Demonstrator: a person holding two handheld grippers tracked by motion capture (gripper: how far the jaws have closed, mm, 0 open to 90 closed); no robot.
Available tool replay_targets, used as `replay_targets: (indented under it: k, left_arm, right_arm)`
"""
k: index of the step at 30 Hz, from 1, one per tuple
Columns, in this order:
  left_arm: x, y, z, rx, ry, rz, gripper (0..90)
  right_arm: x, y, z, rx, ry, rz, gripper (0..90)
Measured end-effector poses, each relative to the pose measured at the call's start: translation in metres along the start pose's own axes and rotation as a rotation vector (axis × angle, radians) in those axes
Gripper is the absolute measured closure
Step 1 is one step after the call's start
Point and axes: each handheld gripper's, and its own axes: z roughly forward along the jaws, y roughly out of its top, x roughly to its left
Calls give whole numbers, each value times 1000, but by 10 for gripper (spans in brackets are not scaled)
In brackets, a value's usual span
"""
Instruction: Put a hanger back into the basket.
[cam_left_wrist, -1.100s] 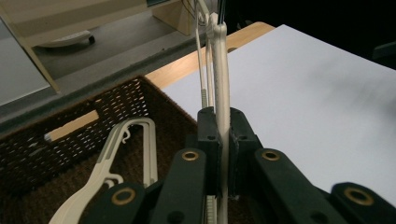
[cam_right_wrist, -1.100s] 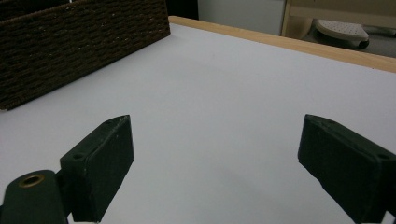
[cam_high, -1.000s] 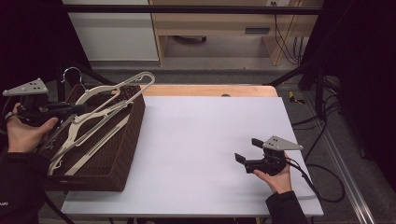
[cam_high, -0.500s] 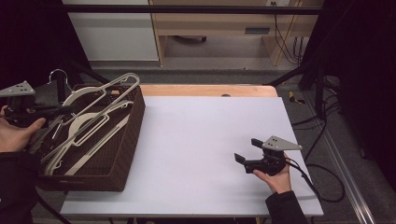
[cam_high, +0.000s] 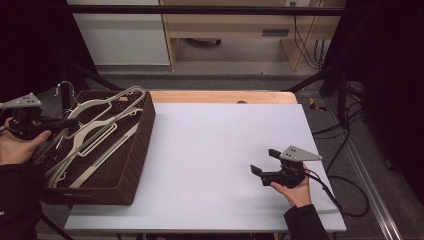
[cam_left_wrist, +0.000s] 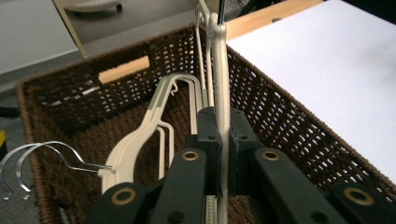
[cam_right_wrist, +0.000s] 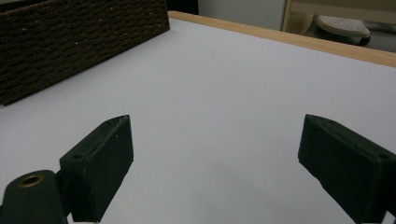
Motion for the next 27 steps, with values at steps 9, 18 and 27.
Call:
replay_targets:
  k: [9, 18, 27]
  left_arm:
    - [-1, -25, 33, 76, -11, -41, 860]
    - [0, -49, 54, 174, 74, -98, 838]
    - [0, -54, 29, 127, 166, -205, 758]
  right_arm:
    - [0, 0, 0, -1, -1, -1, 106]
    - [1, 0, 1, -1, 2, 0, 106]
    - [1, 0, 0, -1, 1, 0, 106]
